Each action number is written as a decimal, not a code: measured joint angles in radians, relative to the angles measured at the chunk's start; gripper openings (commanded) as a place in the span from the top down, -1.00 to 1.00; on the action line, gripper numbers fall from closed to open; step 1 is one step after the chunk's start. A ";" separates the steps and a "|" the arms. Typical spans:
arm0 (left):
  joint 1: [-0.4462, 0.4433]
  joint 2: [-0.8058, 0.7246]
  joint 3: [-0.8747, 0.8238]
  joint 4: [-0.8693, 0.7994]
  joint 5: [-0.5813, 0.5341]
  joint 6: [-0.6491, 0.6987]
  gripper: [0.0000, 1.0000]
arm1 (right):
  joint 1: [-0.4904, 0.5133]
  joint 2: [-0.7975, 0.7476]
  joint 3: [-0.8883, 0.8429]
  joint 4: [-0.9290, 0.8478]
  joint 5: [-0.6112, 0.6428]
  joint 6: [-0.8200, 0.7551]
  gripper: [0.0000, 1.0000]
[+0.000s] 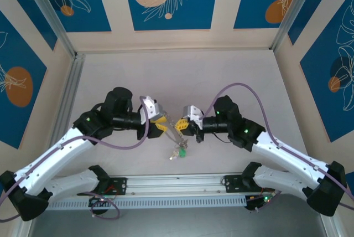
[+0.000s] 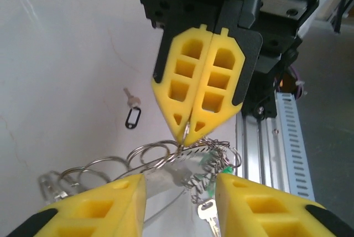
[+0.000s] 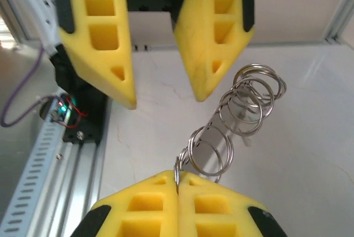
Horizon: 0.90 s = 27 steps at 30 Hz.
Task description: Put the keys on the keyring
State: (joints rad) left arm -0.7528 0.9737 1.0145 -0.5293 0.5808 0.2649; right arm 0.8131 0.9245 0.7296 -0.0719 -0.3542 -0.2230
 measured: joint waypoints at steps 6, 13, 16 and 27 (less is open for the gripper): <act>0.000 -0.032 -0.040 0.106 0.052 -0.048 0.26 | -0.008 -0.034 -0.062 0.164 -0.081 0.078 1.00; -0.002 -0.047 -0.059 0.185 0.080 -0.083 0.38 | -0.031 -0.032 -0.124 0.353 -0.121 0.187 1.00; -0.005 -0.055 -0.064 0.204 0.081 -0.085 0.41 | -0.042 -0.027 -0.135 0.429 -0.130 0.234 1.00; -0.029 -0.056 -0.066 0.223 0.080 -0.087 0.50 | -0.054 -0.016 -0.154 0.558 -0.152 0.321 1.00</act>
State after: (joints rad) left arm -0.7822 0.9173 0.9485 -0.3061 0.6605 0.1776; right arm 0.7589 0.9089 0.5758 0.4862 -0.5060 0.0982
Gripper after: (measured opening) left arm 0.250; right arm 0.042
